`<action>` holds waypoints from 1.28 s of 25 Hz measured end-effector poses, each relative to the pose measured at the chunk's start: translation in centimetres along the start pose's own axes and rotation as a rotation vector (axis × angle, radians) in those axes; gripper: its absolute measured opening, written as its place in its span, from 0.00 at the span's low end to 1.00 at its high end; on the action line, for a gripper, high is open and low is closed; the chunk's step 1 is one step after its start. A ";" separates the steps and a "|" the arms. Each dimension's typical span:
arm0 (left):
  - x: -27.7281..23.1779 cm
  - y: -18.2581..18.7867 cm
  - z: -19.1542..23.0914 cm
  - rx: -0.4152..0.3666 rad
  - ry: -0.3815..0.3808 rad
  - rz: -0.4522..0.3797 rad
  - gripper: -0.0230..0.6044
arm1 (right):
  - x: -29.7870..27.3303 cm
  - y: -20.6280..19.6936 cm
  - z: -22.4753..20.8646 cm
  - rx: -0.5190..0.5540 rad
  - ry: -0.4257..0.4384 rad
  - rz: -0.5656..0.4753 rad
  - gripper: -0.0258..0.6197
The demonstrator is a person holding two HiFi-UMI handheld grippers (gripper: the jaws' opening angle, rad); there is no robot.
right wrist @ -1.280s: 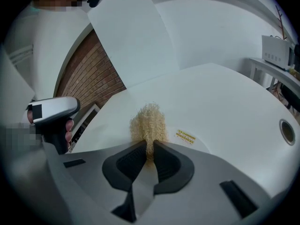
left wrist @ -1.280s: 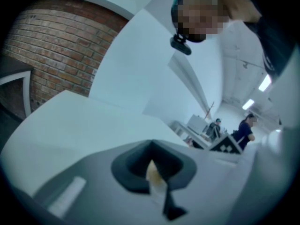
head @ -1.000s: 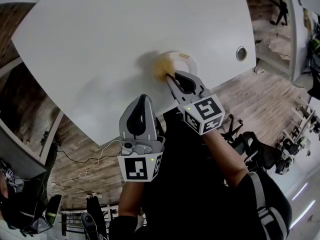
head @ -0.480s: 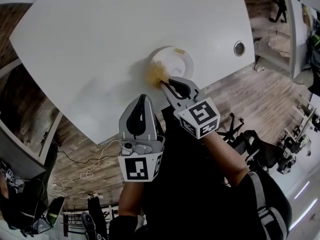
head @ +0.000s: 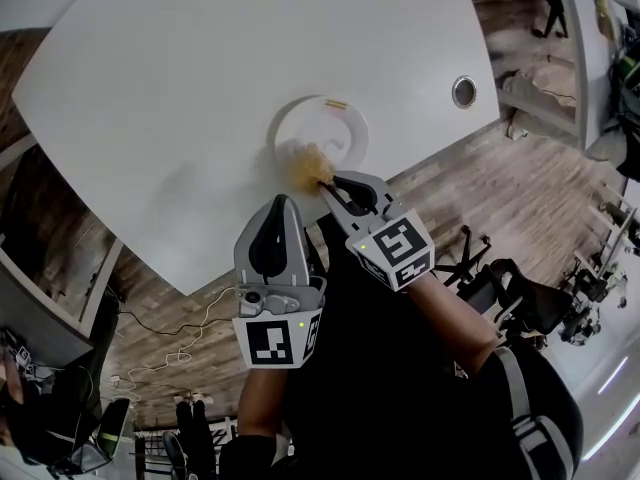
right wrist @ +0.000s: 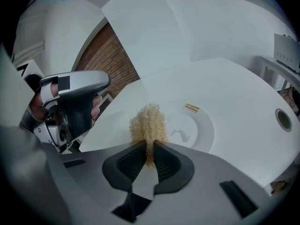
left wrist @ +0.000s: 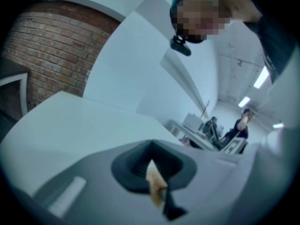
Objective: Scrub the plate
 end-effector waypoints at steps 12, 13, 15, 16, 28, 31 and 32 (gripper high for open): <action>-0.6 -0.7 -1.1 0.004 -0.003 0.007 0.04 | 2.1 -1.2 -2.1 -0.006 -0.036 -0.010 0.11; -0.7 -0.8 -1.3 0.004 -0.006 0.008 0.04 | 2.3 -1.1 -2.4 -0.010 -0.042 -0.015 0.10; -0.8 -1.0 -1.4 0.010 -0.008 0.012 0.04 | 2.6 -0.9 -3.1 -0.016 -0.056 -0.029 0.11; -0.9 -1.2 -1.3 0.015 -0.008 0.015 0.04 | 2.7 -0.9 -3.4 -0.019 -0.063 -0.035 0.11; -2.3 -1.6 -1.2 0.012 -0.018 0.038 0.04 | 3.1 0.4 -6.5 -0.053 -0.119 -0.076 0.11; -2.6 -1.5 -1.3 0.012 -0.023 0.040 0.04 | 3.0 1.1 -7.1 -0.051 -0.125 -0.084 0.11; -2.7 -1.5 -1.3 0.012 -0.025 0.039 0.04 | 3.0 1.4 -7.4 -0.050 -0.128 -0.088 0.11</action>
Point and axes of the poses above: the fingertips, and each gripper's own axes: x backward along the fingers, z to its left, y out of its top, the point moved 2 cm from there along x, backward along the fingers, and after that the axes turned 1 degree about x, right-handed, at the moved point
